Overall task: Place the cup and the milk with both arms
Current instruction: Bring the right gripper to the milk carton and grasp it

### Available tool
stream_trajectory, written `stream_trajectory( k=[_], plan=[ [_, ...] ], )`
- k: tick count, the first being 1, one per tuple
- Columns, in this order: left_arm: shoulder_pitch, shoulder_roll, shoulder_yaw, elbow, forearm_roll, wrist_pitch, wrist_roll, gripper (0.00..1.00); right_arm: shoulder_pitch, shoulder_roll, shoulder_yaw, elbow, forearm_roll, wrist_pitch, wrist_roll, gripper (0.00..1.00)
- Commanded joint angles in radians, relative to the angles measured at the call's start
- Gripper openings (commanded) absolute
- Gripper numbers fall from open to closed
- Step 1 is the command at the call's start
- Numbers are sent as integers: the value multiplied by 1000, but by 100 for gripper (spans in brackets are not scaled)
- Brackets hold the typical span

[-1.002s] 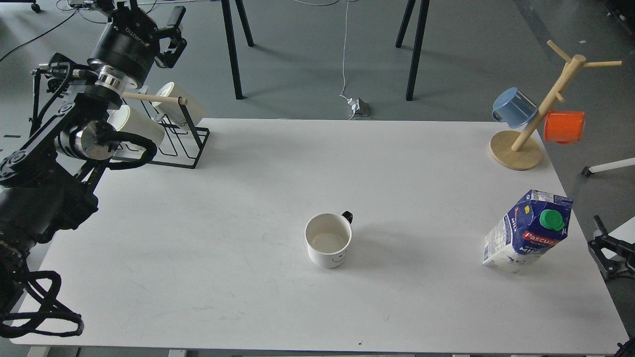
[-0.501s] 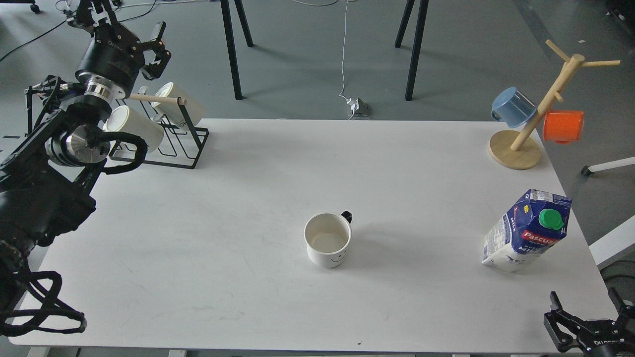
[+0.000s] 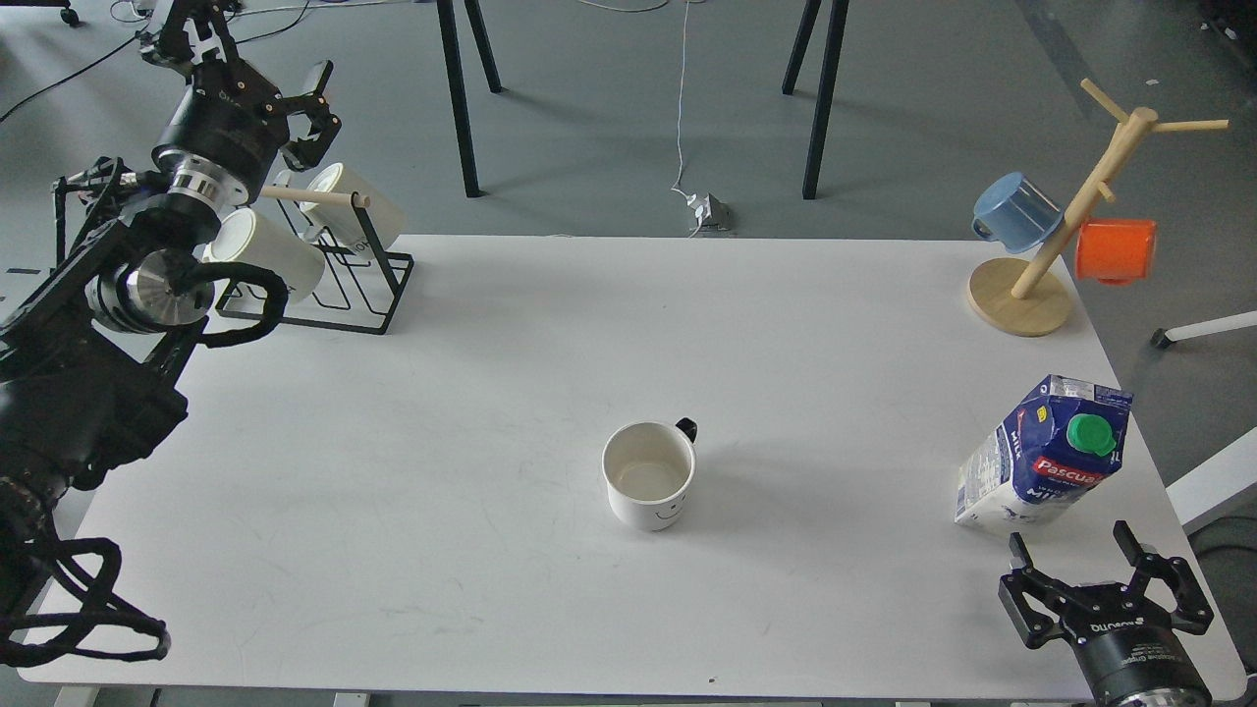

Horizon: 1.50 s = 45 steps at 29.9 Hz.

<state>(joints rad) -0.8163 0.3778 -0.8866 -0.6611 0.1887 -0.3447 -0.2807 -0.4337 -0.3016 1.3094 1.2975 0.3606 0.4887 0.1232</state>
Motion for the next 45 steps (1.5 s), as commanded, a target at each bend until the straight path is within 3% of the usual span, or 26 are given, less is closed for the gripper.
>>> stream_trajectory(
  k=[1,38,45],
  plan=[
    [0,3,1,0,0,0,0,100,10,10,10,-3,0,0,1,99],
    [2,1,5,44,-60,-14,3,100,98,13,11,-73,-35,0,19,93],
    [0,4,8,44,-60,-14,3,100,116,64,1,-96,-37,0,21,94]
  ],
)
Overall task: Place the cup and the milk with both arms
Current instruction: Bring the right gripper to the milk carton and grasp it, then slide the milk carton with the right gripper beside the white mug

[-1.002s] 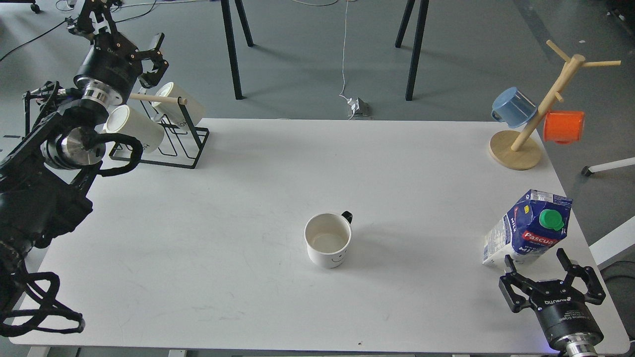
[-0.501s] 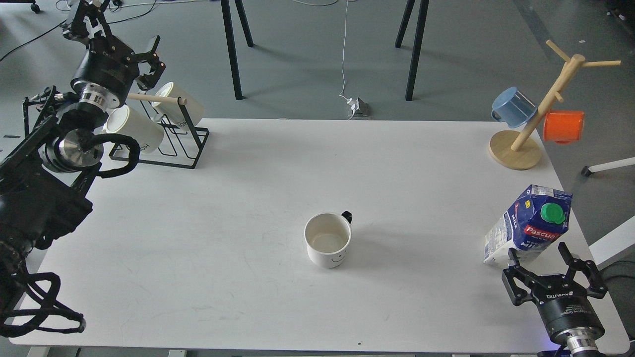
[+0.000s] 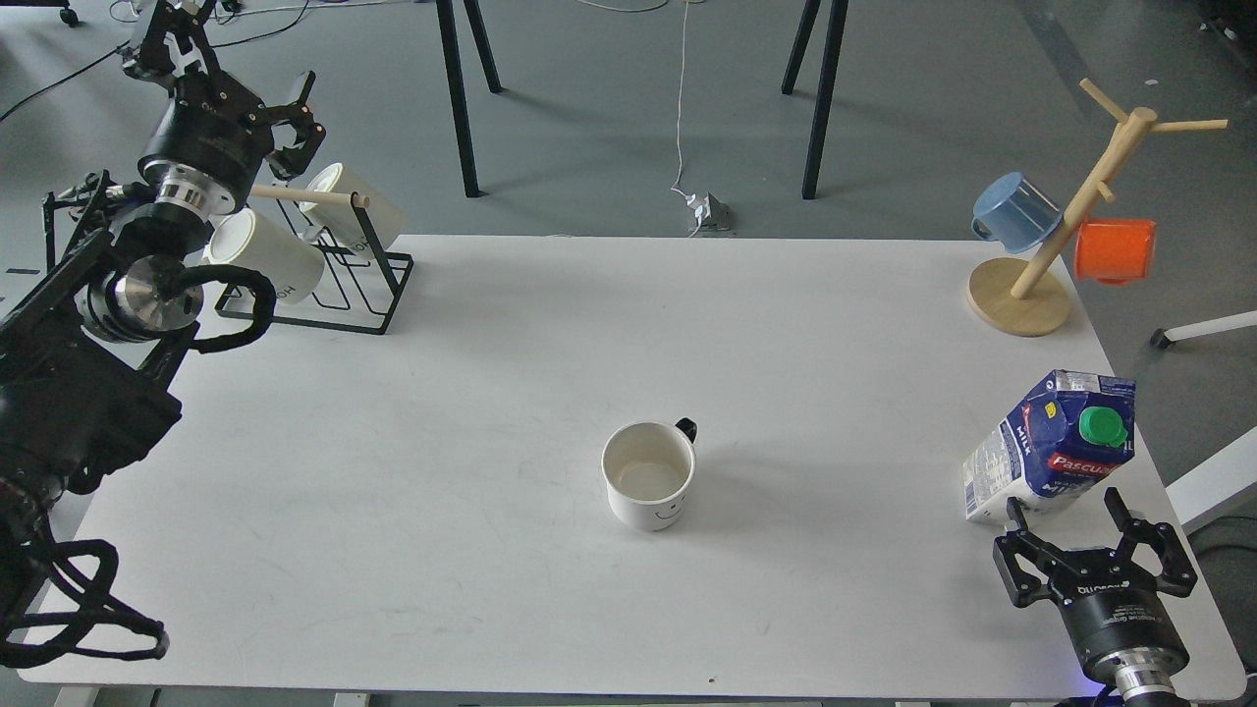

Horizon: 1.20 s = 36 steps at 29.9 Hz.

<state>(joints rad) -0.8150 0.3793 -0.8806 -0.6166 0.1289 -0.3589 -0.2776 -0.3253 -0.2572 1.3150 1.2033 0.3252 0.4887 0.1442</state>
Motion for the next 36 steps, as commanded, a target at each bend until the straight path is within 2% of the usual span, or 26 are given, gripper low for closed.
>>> stream_trajectory(
  k=[1,15,18,22,27,31,36],
  plan=[
    [-1,3,2,0,1,0,0,100,9,24,-5,-2,-2,0,0,94],
    [-1,4,5,1,5,1,0,100,26,39,7,1,-2,0,0,90],
    [-1,4,5,21,5,0,0,100,31,39,10,1,-2,0,15,82],
    [-1,4,5,26,6,0,0,100,46,39,9,1,-2,0,38,63],
    [-3,4,6,26,6,0,0,100,48,52,9,15,0,0,41,61],
    [-4,4,6,31,8,1,0,100,26,64,12,100,0,0,41,57],
    [-4,4,6,31,9,3,0,100,17,68,-3,136,-2,0,41,53]
  ],
)
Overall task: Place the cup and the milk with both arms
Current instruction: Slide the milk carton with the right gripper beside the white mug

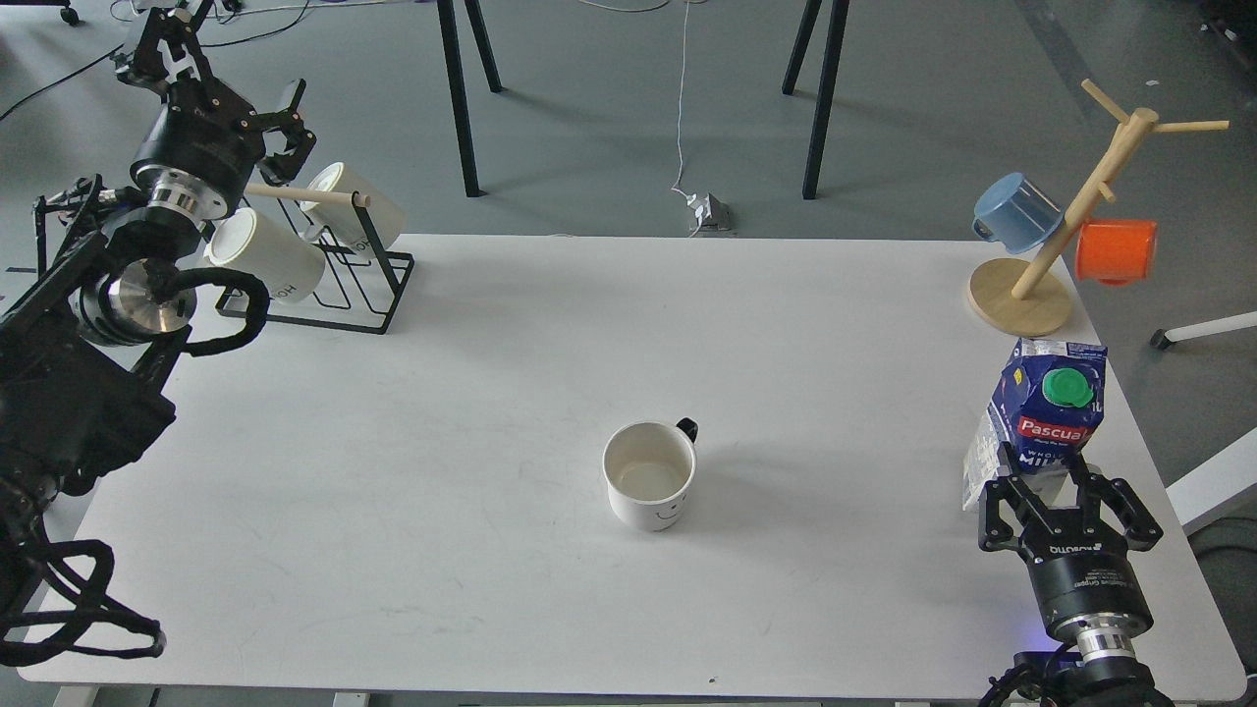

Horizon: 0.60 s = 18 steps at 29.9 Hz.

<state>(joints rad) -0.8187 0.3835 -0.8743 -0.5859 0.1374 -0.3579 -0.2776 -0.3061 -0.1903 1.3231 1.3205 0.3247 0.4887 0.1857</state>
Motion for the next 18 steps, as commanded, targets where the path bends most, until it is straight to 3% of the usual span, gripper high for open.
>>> stream_trajectory(
  k=[1,18],
  plan=[
    [0,0,0,0,1,2,0,100,-2,3,-16,28,-3,0,0,53],
    [3,46,3,3,2,13,0,100,136,184,-269,2,-305,0,-2,54]
  ],
)
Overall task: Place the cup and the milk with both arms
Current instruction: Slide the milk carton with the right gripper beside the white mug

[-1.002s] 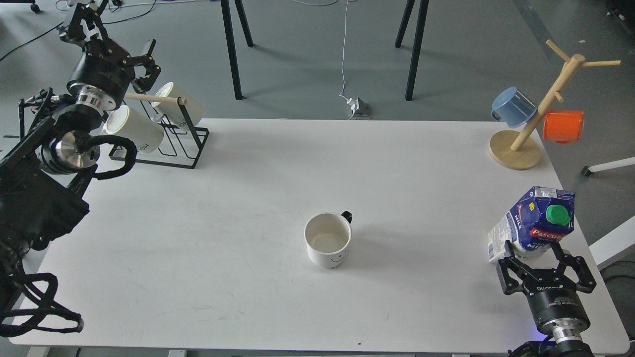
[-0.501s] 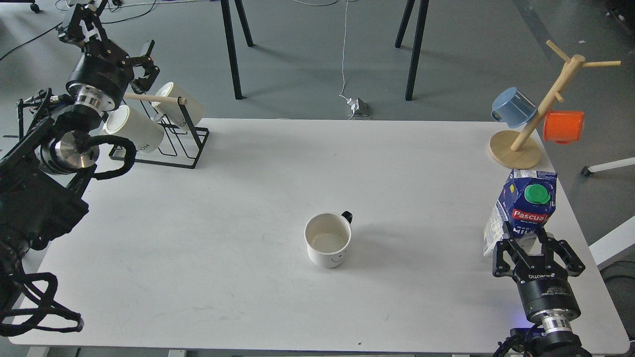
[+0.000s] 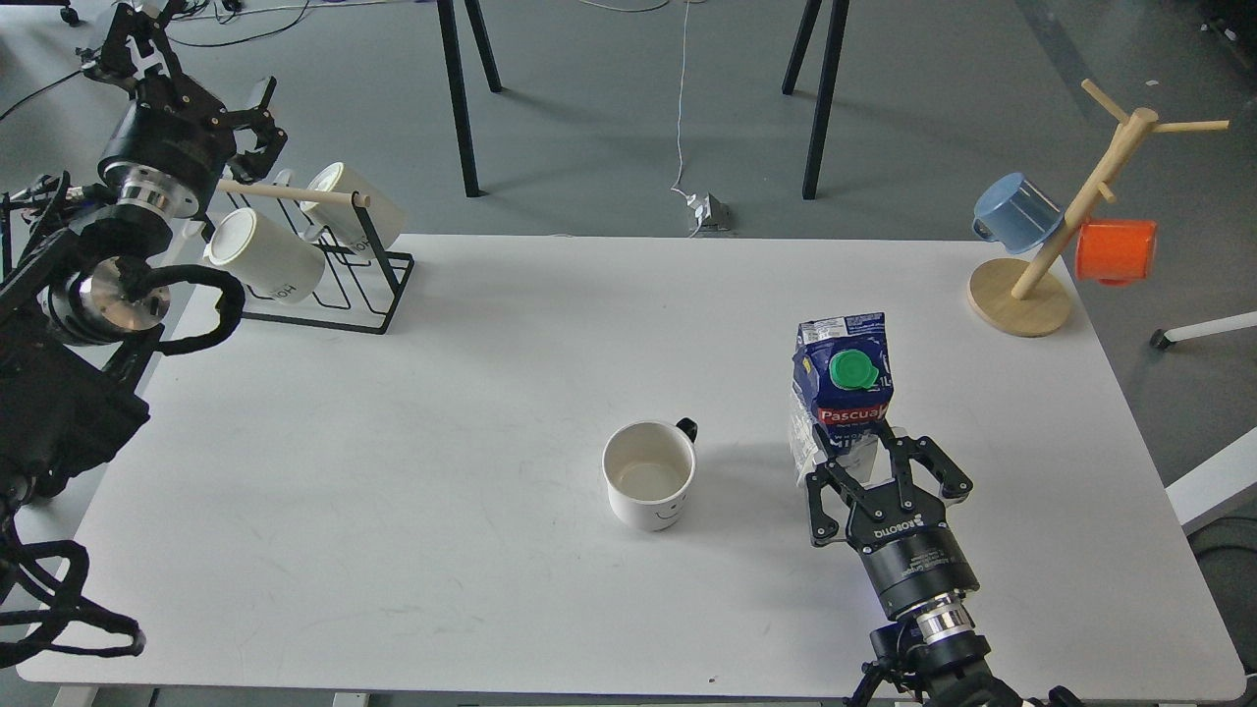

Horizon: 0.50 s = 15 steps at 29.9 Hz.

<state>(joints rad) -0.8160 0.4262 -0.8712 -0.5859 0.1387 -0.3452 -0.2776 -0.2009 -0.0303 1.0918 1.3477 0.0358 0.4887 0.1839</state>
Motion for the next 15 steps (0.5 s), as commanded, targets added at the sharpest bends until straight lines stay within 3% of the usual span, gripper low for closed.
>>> stream_trajectory(
  k=[1,15],
  plan=[
    [0,3,0,9,1,0,0,100,40,29,-50,-33,-17,0,0,54],
    [-8,-9,3,89,-1,-9,0,100,64,30,-147,-130,-39,0,0,57]
  ],
)
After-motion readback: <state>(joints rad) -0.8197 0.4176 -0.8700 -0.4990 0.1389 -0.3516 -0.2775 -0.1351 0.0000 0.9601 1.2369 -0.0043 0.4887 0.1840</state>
